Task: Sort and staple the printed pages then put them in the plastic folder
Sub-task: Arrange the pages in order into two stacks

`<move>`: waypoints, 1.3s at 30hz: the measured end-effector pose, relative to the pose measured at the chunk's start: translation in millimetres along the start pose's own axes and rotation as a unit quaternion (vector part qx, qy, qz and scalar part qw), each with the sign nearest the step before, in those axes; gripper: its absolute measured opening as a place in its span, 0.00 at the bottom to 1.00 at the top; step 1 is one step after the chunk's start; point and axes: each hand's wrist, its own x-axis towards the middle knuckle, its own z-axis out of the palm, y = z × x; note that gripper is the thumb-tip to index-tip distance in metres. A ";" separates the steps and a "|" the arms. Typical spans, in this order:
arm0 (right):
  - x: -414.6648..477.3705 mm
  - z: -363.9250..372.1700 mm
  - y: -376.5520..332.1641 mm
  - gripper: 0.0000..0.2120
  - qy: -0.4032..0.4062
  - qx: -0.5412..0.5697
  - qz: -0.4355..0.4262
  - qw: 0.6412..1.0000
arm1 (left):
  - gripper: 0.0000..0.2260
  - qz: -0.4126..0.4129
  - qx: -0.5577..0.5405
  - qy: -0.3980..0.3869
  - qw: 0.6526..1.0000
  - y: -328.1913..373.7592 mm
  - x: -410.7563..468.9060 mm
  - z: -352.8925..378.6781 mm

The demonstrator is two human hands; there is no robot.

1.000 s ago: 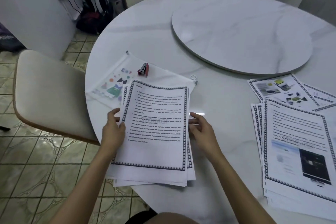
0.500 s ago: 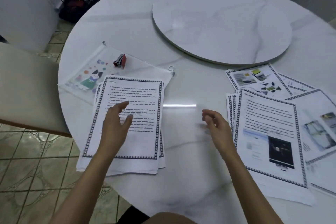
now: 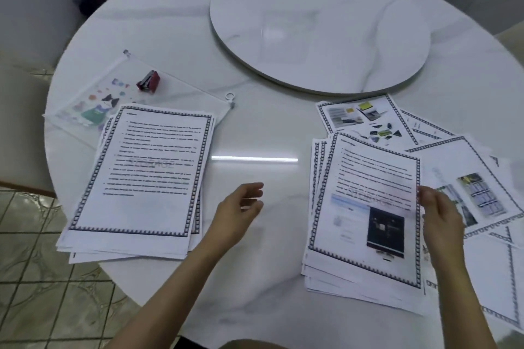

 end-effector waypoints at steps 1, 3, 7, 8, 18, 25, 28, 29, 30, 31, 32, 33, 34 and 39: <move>3.5 -4.9 6.6 0.16 -0.002 -0.020 0.008 1.000 | 0.15 -0.009 -0.005 -0.011 1.000 1.8 -0.1 9.9; 8.5 -11.3 17.9 0.16 -0.007 -0.046 0.019 0.999 | 0.15 -0.029 -0.014 -0.030 0.999 5.5 0.7 27.4; 12.1 -11.2 30.8 0.17 -0.034 -0.052 0.069 0.996 | 0.15 -0.056 -0.014 -0.050 0.997 11.3 4.8 53.7; 12.0 -9.9 31.0 0.18 -0.040 -0.049 0.080 0.995 | 0.16 -0.062 -0.014 -0.051 0.997 13.1 6.0 58.5; 16.2 -3.6 19.2 0.21 -0.119 0.026 0.146 0.982 | 0.22 -0.127 -0.033 -0.041 0.991 25.4 15.5 81.5; 16.8 -1.9 14.1 0.15 -0.167 0.039 0.155 0.973 | 0.21 -0.138 -0.003 -0.033 0.990 26.3 14.1 85.8; 11.3 0.9 9.8 0.10 -0.170 0.045 0.136 0.975 | 0.16 -0.128 0.001 -0.025 0.991 26.8 11.3 86.2; 9.0 2.1 7.8 0.09 -0.167 0.053 0.128 0.976 | 0.14 -0.124 -0.003 -0.017 0.992 26.5 9.9 85.7; 6.7 3.2 6.2 0.09 -0.167 0.066 0.120 0.976 | 0.13 -0.119 -0.006 -0.009 0.993 25.7 8.9 85.0; 5.0 4.3 5.2 0.08 -0.172 0.078 0.113 0.975 | 0.13 -0.114 -0.009 -0.002 0.993 24.1 8.1 84.5; 3.0 5.4 3.5 0.07 -0.179 0.088 0.106 0.974 | 0.12 -0.109 -0.010 0.004 0.994 23.2 6.9 83.7; 0.6 6.3 0.7 0.06 -0.183 0.099 0.098 0.973 | 0.10 -0.103 -0.014 0.009 0.995 22.3 5.8 83.0; -2.0 7.3 -2.1 0.07 -0.187 0.112 0.090 0.972 | 0.09 -0.099 -0.020 0.013 0.995 21.8 4.5 81.9; -13.4 18.0 -16.8 0.09 -0.211 0.181 0.075 0.958 | 0.09 -0.094 -0.082 0.014 0.992 17.4 -0.9 69.0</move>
